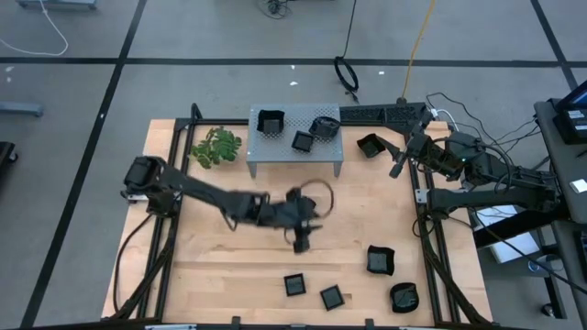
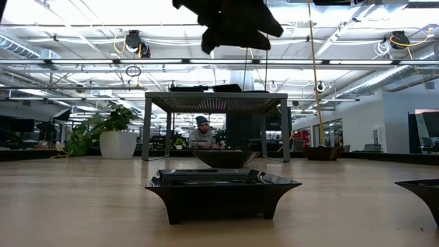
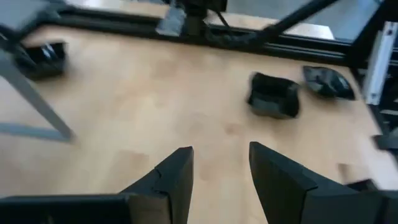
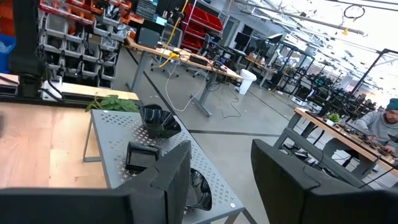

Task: Pick & Place Mini shaped plates
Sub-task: Stack the black square plate on top of the black square plate on the shelf

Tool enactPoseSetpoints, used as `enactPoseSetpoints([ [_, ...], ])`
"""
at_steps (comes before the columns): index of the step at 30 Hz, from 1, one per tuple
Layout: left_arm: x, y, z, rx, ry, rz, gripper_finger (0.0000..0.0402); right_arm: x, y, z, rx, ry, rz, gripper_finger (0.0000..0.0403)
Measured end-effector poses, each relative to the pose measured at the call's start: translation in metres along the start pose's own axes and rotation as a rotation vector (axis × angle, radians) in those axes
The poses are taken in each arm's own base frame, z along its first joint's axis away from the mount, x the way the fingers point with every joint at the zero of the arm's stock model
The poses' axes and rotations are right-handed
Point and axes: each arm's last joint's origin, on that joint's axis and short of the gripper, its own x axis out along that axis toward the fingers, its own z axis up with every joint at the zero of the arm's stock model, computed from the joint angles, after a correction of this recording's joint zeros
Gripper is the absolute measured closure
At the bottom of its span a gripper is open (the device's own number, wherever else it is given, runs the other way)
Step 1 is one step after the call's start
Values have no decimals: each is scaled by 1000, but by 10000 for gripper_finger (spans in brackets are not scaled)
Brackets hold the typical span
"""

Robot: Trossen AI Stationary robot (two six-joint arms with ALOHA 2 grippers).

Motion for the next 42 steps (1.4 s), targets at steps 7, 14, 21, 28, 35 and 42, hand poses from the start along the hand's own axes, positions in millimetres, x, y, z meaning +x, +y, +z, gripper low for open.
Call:
enactPoseSetpoints([
  [7, 7, -59, -44, -110, 86, -37, 240, 0, 0, 0, 0, 0, 0, 248],
  [14, 13, -99, -88, -35, 198, -123, 240, 0, 0, 0, 0, 1, 0, 248],
  [21, 19, -123, -121, 63, 268, -231, 240, 0, 0, 0, 0, 0, 0, 248],
  [28, 14, -133, -129, 158, 270, -263, 240, 0, 0, 0, 0, 1, 0, 248],
  [35, 10, -141, -136, 210, 290, -309, 240, 0, 0, 0, 0, 0, 0, 248],
  [42, 11, -144, -150, 412, 313, -311, 240, 0, 0, 0, 0, 1, 0, 248],
])
